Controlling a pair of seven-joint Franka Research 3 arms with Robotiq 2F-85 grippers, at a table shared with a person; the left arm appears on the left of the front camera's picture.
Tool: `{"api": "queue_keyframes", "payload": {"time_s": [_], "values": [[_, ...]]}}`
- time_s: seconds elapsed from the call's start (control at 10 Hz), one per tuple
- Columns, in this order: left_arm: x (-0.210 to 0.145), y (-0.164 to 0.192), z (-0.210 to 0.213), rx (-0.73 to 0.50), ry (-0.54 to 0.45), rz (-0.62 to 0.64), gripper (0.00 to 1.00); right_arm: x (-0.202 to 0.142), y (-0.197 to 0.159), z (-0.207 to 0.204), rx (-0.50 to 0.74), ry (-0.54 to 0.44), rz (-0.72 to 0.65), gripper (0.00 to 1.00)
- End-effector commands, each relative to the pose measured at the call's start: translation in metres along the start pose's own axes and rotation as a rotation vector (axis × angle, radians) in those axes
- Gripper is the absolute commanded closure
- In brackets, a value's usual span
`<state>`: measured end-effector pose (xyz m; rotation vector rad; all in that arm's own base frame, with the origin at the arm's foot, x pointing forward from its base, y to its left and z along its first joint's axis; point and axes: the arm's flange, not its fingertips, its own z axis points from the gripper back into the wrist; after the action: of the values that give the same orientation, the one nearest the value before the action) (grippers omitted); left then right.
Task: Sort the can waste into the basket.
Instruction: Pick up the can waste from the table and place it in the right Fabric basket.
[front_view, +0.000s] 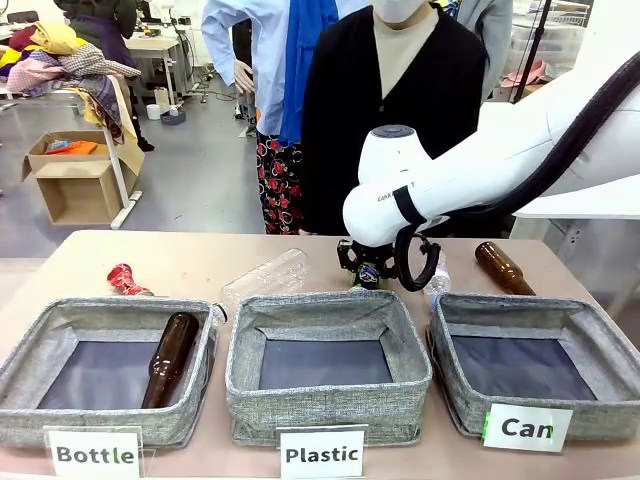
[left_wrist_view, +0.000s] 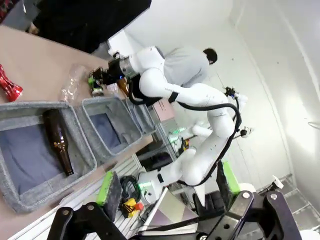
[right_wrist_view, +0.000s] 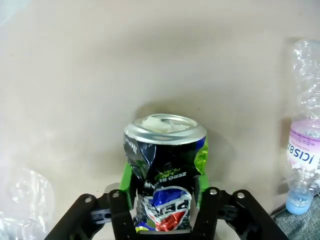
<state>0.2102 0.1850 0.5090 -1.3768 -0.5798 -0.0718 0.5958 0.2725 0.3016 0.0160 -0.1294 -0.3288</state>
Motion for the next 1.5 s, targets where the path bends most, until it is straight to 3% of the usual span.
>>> {"api": "queue_keyframes", "payload": {"time_s": [0.0, 0.1, 0.2, 0.4, 0.5, 0.8, 1.0, 1.4], "values": [[0.018, 0.027, -0.035, -0.017, 0.1, 0.06, 0.0, 0.002, 0.005, 0.003, -0.027, -0.026, -0.028, 0.86], [0.026, 0.04, -0.055, -0.021, 0.138, 0.096, 0.0, 0.003, 0.004, 0.003, -0.028, -0.03, -0.033, 0.96], [0.032, 0.054, -0.073, -0.035, 0.166, 0.129, 0.0, 0.003, 0.001, 0.004, -0.031, -0.036, -0.039, 1.0], [0.034, 0.083, -0.104, 0.008, 0.218, 0.192, 0.0, 0.005, -0.01, 0.017, -0.02, -0.063, -0.046, 1.0], [0.026, 0.062, -0.086, -0.018, 0.191, 0.133, 0.0, 0.007, -0.021, 0.034, -0.004, -0.091, -0.033, 1.0], [0.026, 0.062, -0.086, -0.018, 0.191, 0.133, 0.0, 0.005, -0.083, 0.114, 0.104, -0.101, 0.152, 1.0], [0.026, 0.062, -0.086, -0.018, 0.191, 0.133, 0.0, -0.016, -0.126, 0.154, 0.136, -0.051, 0.375, 1.0], [0.026, 0.062, -0.086, -0.018, 0.191, 0.133, 0.0, -0.064, -0.21, 0.164, 0.08, 0.067, 1.117, 1.0]]}}
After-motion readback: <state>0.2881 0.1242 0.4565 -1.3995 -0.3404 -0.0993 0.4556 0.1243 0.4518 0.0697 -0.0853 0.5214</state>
